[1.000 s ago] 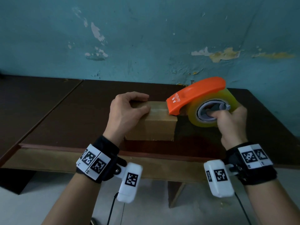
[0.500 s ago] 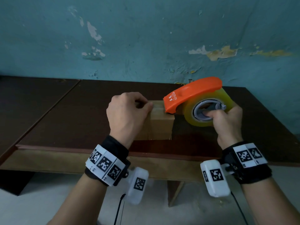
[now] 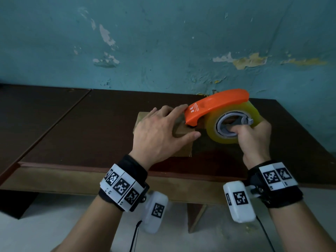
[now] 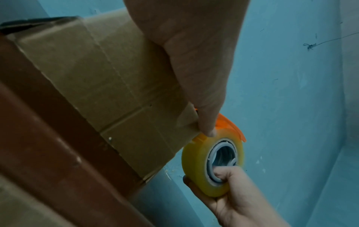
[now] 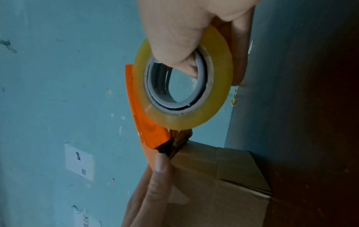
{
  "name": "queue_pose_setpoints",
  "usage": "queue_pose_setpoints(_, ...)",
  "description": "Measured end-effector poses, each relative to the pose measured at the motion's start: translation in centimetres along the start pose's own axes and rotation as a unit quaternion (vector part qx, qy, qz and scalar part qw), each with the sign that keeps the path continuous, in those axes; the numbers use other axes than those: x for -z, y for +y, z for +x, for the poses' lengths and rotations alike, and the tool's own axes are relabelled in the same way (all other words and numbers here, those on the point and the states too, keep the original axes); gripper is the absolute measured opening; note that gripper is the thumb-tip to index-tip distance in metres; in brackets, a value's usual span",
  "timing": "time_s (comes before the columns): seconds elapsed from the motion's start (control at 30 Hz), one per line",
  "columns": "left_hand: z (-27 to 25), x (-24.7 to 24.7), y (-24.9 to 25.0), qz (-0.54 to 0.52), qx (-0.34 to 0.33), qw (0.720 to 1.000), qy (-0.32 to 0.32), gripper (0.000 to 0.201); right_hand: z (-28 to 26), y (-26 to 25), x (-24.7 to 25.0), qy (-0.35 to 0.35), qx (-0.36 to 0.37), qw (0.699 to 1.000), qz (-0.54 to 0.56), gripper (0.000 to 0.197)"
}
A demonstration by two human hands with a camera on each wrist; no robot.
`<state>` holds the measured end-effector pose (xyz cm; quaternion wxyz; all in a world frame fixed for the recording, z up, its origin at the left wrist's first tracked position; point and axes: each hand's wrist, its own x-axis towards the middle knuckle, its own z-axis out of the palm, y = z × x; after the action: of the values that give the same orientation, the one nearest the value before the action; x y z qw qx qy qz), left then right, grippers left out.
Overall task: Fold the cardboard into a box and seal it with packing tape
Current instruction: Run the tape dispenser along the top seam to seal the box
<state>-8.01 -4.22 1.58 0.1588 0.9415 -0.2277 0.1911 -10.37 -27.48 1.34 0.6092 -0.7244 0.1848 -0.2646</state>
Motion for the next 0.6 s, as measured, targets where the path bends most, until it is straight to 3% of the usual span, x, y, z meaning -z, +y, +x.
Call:
queue_pose_setpoints(0.17,0.0,-0.5,-0.1,0.041,-0.005,0.999,0.02,0.089,-0.1,-0.6,-0.3,0.041,-0.003,0.999,0.011,0.046)
queue_pose_setpoints(0.5,-0.1,-0.6,-0.2,0.061,-0.012,0.998,0.023,0.09,-1.3,-0.6,-2.4,0.103,-0.09,0.971,0.198,0.055)
queue_pose_setpoints(0.6,-0.1,-0.8,-0.3,0.062,-0.013,0.998,0.025,0.09,-1.1,0.3,-2.9,0.1,-0.088,0.968,0.214,0.069)
